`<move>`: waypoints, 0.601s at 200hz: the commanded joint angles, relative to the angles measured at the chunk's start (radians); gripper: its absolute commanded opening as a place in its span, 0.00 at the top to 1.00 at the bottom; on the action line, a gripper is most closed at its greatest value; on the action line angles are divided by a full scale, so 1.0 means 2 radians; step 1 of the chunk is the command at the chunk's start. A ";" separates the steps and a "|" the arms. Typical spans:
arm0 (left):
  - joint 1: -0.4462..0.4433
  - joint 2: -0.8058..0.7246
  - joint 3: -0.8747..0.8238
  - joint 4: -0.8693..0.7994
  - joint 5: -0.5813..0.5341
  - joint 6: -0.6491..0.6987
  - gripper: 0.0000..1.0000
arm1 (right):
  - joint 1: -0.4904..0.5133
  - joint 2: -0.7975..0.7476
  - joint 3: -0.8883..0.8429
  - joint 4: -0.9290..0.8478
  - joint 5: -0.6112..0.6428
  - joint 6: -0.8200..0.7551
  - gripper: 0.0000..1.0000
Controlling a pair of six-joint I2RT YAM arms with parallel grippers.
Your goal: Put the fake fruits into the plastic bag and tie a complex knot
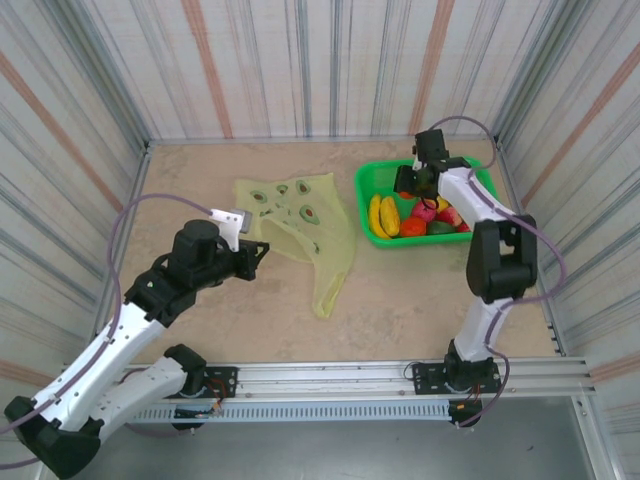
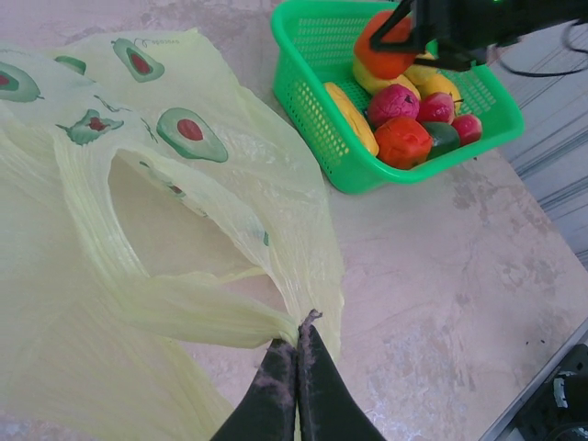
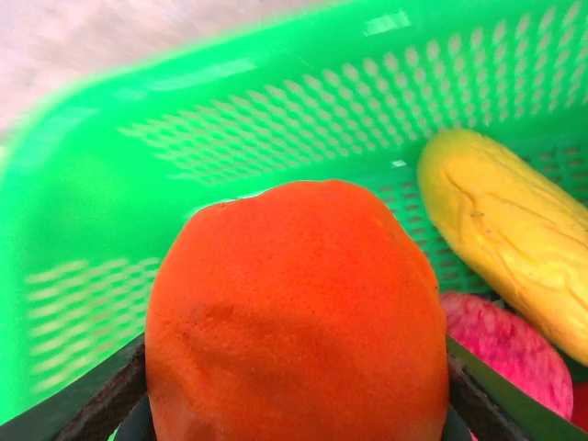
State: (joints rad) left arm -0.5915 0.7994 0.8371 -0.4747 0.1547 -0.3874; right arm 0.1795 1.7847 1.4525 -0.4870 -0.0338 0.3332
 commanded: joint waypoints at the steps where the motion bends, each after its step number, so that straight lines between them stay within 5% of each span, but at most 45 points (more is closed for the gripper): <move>1: -0.003 -0.009 0.020 -0.016 -0.006 0.017 1.00 | 0.035 -0.089 -0.047 0.056 -0.063 0.021 0.41; 48: -0.003 -0.001 0.030 -0.034 0.002 0.027 1.00 | 0.150 -0.205 -0.188 0.181 -0.243 0.033 0.42; 87: -0.005 0.002 0.034 -0.047 0.010 0.040 1.00 | 0.268 -0.200 -0.222 0.236 -0.277 0.021 0.43; 120: -0.005 -0.013 0.025 -0.026 0.034 0.046 1.00 | 0.310 -0.145 -0.198 0.256 -0.294 0.020 0.43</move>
State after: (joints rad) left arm -0.5915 0.7982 0.8768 -0.5423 0.1787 -0.3313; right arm 0.7681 1.4212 1.0119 -0.0502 -0.5587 0.3779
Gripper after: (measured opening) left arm 0.058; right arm 0.636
